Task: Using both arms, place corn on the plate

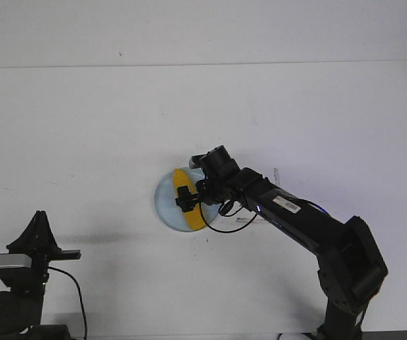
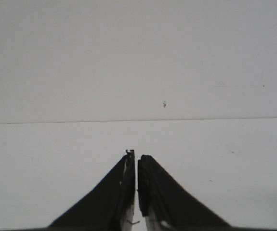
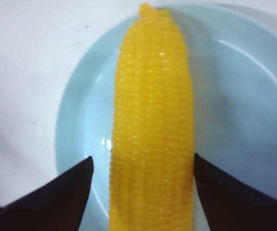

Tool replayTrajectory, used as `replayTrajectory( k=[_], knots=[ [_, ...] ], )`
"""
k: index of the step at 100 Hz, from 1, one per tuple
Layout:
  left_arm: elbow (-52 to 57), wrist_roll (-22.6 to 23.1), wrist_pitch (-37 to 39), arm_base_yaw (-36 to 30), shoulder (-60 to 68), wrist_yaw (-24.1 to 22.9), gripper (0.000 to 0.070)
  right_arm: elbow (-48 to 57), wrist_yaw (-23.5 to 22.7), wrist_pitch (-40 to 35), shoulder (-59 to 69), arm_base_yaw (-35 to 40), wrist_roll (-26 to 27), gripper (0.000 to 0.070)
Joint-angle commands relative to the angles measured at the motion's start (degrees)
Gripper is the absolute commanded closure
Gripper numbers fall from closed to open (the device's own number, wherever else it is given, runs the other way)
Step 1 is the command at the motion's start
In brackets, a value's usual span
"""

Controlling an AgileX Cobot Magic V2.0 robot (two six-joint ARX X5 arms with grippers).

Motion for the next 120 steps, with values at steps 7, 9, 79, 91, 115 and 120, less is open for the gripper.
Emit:
replayTrajectory(
  k=[7, 9, 79, 91, 115, 120],
  knots=[
    [0.3, -0.3, 0.7, 0.1, -0.1, -0.3, 0.0699, 1.3, -0.1, 0.6, -1.1, 0.3, 0.2, 0.0231],
    [0.3, -0.3, 0.7, 0.1, -0.1, -0.3, 0.0699, 1.3, -0.1, 0.5, -1.5, 0.2, 0.0, 0.0231],
    [0.3, -0.3, 0.7, 0.1, -0.1, -0.3, 0.0699, -18.5, 25.8, 9.6, -27.1, -8.8, -15.7, 0.0644],
    [0.3, -0.3, 0.7, 0.1, -0.1, -0.3, 0.0699, -25.5, 25.8, 14.9, -33.3, -14.4, -16.7, 0.0646],
    [0.3, -0.3, 0.7, 0.1, -0.1, -0.3, 0.0699, -41.8, 25.4, 31.6, -48.7, -25.2, -20.4, 0.0646],
    [0.3, -0.3, 0.7, 0.1, -0.1, -0.3, 0.0698, -45.1, 25.4, 34.1, -52.3, -27.1, -21.3, 0.0646]
  ],
)
